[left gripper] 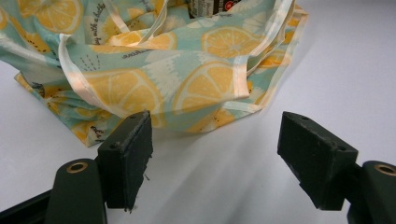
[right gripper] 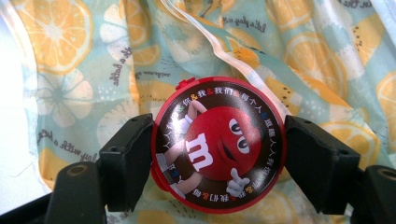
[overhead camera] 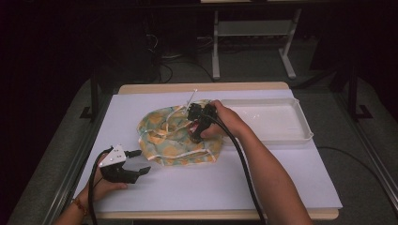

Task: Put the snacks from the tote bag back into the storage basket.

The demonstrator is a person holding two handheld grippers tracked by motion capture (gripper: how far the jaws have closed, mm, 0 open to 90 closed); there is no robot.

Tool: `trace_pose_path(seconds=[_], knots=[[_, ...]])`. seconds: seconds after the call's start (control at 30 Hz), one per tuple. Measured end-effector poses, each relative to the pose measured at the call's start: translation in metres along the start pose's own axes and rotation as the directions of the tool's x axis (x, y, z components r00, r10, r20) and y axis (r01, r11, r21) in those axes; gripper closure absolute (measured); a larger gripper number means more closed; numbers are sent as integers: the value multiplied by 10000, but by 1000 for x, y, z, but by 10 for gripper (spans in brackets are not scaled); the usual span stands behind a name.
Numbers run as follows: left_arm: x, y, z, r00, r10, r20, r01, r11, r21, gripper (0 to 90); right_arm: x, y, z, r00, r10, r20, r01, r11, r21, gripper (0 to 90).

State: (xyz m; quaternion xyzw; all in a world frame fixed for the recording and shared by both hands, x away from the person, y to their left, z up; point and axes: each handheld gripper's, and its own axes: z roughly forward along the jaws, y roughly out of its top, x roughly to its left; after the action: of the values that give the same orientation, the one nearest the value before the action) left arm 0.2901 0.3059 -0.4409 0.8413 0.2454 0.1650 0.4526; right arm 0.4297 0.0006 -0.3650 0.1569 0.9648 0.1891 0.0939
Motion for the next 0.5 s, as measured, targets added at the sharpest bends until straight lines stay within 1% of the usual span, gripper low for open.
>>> trace_pose_path(seconds=[0.17, 0.23, 0.37, 0.43, 0.5], knots=[[0, -1, 0, 10000, -25, 19, 25, 10000, 40, 261, 0, 1, 0, 10000, -61, 39, 60, 9999, 121, 259], [0, -1, 1, 10000, 26, 38, -26, 9999, 97, 261, 0, 1, 0, 10000, -38, 51, 38, 9999, 115, 259], [1, -1, 0, 10000, -27, 7, 27, 10000, 31, 262, 0, 2, -1, 10000, 56, 4, -56, 9999, 124, 259], [1, -1, 0, 10000, -42, -35, 42, 10000, 15, 261, -1, 2, -2, 10000, -24, 26, 24, 9999, 125, 260], [1, -1, 0, 10000, -67, -29, 67, 10000, -1, 261, 0, 3, -3, 10000, 58, 18, -58, 9999, 138, 260]])
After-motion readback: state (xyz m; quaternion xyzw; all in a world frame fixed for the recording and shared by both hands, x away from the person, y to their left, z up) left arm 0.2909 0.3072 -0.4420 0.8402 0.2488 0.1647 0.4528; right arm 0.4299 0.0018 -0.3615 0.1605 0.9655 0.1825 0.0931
